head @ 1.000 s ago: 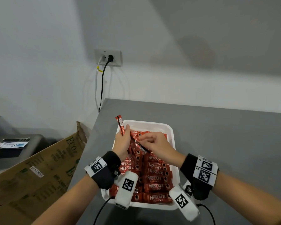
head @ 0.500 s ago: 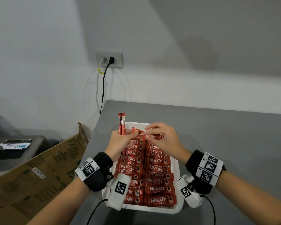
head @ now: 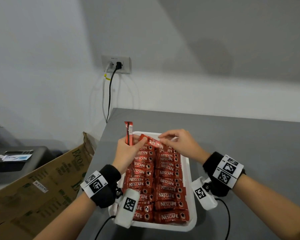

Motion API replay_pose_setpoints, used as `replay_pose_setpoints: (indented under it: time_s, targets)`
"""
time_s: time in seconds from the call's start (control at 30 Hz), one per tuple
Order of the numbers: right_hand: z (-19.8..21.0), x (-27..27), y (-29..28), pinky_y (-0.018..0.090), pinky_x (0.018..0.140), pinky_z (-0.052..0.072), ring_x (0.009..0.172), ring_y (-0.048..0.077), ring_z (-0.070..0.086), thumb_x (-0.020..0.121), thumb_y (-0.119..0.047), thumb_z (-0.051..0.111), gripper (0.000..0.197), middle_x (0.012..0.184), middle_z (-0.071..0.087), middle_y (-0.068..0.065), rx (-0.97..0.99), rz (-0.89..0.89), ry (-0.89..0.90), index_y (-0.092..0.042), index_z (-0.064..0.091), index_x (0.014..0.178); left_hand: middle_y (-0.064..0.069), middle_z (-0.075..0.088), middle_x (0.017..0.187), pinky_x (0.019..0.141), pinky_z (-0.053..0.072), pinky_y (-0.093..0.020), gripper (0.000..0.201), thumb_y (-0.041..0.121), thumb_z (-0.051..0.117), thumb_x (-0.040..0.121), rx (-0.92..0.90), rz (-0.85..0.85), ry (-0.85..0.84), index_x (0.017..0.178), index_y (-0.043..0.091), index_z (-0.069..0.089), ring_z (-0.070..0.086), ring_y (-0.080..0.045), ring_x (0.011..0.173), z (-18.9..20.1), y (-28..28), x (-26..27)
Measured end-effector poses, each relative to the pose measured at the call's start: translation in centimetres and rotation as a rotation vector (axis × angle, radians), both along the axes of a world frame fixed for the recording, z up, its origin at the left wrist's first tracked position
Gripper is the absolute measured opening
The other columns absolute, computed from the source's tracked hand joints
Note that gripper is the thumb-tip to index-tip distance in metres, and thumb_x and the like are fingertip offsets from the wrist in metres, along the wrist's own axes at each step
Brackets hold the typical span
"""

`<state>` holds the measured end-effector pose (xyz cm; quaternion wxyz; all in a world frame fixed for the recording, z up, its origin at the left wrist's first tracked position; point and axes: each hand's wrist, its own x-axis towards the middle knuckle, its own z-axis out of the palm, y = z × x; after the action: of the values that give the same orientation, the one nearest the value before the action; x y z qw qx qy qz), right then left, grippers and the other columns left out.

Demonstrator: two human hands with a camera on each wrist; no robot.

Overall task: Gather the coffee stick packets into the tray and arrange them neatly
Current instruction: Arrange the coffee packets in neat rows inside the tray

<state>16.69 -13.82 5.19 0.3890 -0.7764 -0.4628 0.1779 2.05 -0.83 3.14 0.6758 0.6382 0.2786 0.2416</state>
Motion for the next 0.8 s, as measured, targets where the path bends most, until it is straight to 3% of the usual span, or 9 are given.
replay_pose_setpoints:
  time_s: [0.1,0.2,0.27,0.37,0.43,0.5,0.6,0.7,0.8]
  targets:
    - [0.6,-0.6,1.1,0.01,0.062,0.041,0.066,-0.004,0.052,0.085,-0.028,0.068,0.035,0.09,0.062,-0.016,-0.055,0.143,-0.096,-0.021,0.063,0.119,-0.009,0.07,0.079,0.067,0.052,-0.027,0.009,0.02,0.073,0.078,0.236,-0.07,0.097,0.081,0.012,0.067,0.067,-0.02,0.071,0.2,-0.2,0.6]
    - [0.5,-1.3,2.2,0.014,0.059,0.048,0.058,-0.003,0.055,0.085,-0.016,0.069,0.026,0.075,0.061,-0.009,-0.015,0.122,-0.062,-0.014,0.065,0.111,0.001,0.067,0.076,0.066,0.051,-0.019,0.015,0.024,0.076,0.075,0.299,0.066,0.039,0.08,0.019,0.062,0.063,-0.009,0.069,0.4,-0.5,0.9]
    - [0.5,-1.3,2.5,0.025,0.063,0.057,0.06,0.007,0.066,0.087,-0.01,0.065,0.014,0.079,0.066,-0.001,0.116,0.001,0.088,-0.016,0.06,0.099,0.004,0.067,0.079,0.064,0.052,-0.021,0.019,0.029,0.075,0.075,0.265,0.066,0.07,0.086,0.022,0.061,0.064,-0.008,0.069,0.0,-0.3,0.8]
    - [0.2,-1.1,2.4,0.04,0.067,0.059,0.065,0.021,0.072,0.088,-0.004,0.062,0.019,0.084,0.066,0.01,0.215,-0.08,0.288,-0.02,0.052,0.091,0.002,0.065,0.069,0.053,0.047,-0.021,0.012,0.02,0.073,0.078,0.162,-0.014,0.116,0.085,0.019,0.062,0.059,-0.011,0.057,-0.5,-0.3,0.3]
    - [-0.2,-1.0,2.4,0.036,0.072,0.059,0.07,0.02,0.071,0.088,-0.007,0.064,0.015,0.084,0.069,0.008,0.143,-0.027,0.234,-0.02,0.057,0.09,-0.007,0.067,0.074,0.058,0.052,-0.03,0.012,0.012,0.072,0.078,0.142,0.013,0.098,0.08,0.018,0.062,0.062,-0.02,0.063,-0.4,0.1,0.4]
    - [-0.5,-0.6,2.5,0.023,0.075,0.055,0.072,0.005,0.068,0.086,-0.013,0.067,0.01,0.08,0.071,-0.001,0.04,0.018,0.1,-0.023,0.066,0.088,-0.01,0.069,0.077,0.069,0.054,-0.039,0.015,0.01,0.074,0.075,0.169,0.006,0.132,0.075,0.017,0.061,0.066,-0.029,0.073,-0.2,0.8,0.4]
    - [-0.7,0.1,2.8,0.007,0.064,0.045,0.066,-0.011,0.061,0.085,-0.016,0.069,0.006,0.073,0.065,-0.016,-0.007,-0.023,0.019,-0.02,0.072,0.088,-0.005,0.072,0.079,0.07,0.056,-0.035,0.015,0.016,0.076,0.074,0.135,-0.117,0.177,0.083,0.015,0.064,0.069,-0.023,0.077,0.0,1.7,0.3]
    - [-0.6,0.1,3.5,0.007,0.061,0.044,0.06,-0.009,0.06,0.083,-0.017,0.071,0.005,0.067,0.065,-0.015,-0.008,-0.037,0.023,-0.016,0.073,0.087,0.0,0.074,0.073,0.062,0.054,-0.027,0.013,0.022,0.067,0.083,0.06,-0.059,0.105,0.087,0.01,0.064,0.067,-0.021,0.074,0.0,1.9,0.6]
    - [-0.6,0.5,4.4,0.02,0.072,0.052,0.066,0.002,0.063,0.082,-0.018,0.072,0.007,0.074,0.071,-0.002,-0.04,-0.008,0.113,-0.014,0.073,0.088,0.0,0.072,0.068,0.052,0.05,-0.019,0.014,0.018,0.062,0.088,-0.039,0.043,0.044,0.09,0.003,0.062,0.063,-0.02,0.067,-0.3,2.2,1.0]
